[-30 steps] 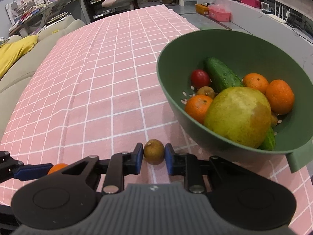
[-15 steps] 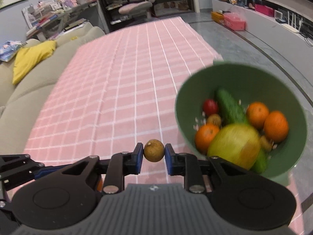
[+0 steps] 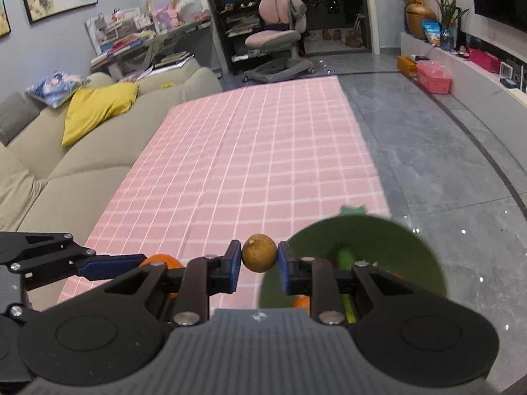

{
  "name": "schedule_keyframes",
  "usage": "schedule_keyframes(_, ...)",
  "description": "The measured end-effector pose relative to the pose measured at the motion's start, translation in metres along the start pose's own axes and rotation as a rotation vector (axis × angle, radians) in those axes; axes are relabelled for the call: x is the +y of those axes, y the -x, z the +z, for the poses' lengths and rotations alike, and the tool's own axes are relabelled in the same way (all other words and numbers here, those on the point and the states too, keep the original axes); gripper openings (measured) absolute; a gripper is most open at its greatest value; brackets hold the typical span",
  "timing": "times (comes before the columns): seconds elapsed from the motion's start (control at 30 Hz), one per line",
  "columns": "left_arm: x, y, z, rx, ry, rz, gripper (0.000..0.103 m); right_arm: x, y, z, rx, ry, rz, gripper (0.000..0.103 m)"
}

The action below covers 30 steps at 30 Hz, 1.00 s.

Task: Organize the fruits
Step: 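Carry the orange and kiwi over the green colander with both grippers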

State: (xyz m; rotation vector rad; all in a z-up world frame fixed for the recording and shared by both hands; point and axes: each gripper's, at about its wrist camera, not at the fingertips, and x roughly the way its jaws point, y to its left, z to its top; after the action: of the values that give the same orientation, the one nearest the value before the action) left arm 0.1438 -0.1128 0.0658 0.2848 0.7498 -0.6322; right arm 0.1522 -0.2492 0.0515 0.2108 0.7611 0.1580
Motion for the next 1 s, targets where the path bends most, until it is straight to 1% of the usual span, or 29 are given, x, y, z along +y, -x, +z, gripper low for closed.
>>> schedule_keyframes(0.2, -0.024, -0.019, 0.021, 0.007, -0.016, -0.001, 0.051, -0.045, 0.008, 0.020, -0.024, -0.051, -0.018, 0.020)
schedule_keyframes(0.37, -0.037, -0.035, 0.025, 0.026, -0.008, -0.016, 0.051, -0.069, 0.009, 0.025, -0.014, -0.061, -0.018, 0.020)
schedule_keyframes(0.53, -0.042, -0.056, 0.024, 0.055, 0.006, -0.025, 0.051, -0.094, 0.002, 0.024, 0.005, -0.098, -0.021, 0.020)
schedule_keyframes(1.0, -0.051, -0.108, 0.026, 0.108, 0.013, -0.037, 0.051, -0.115, -0.038, 0.016, 0.074, -0.118, -0.025, 0.020)
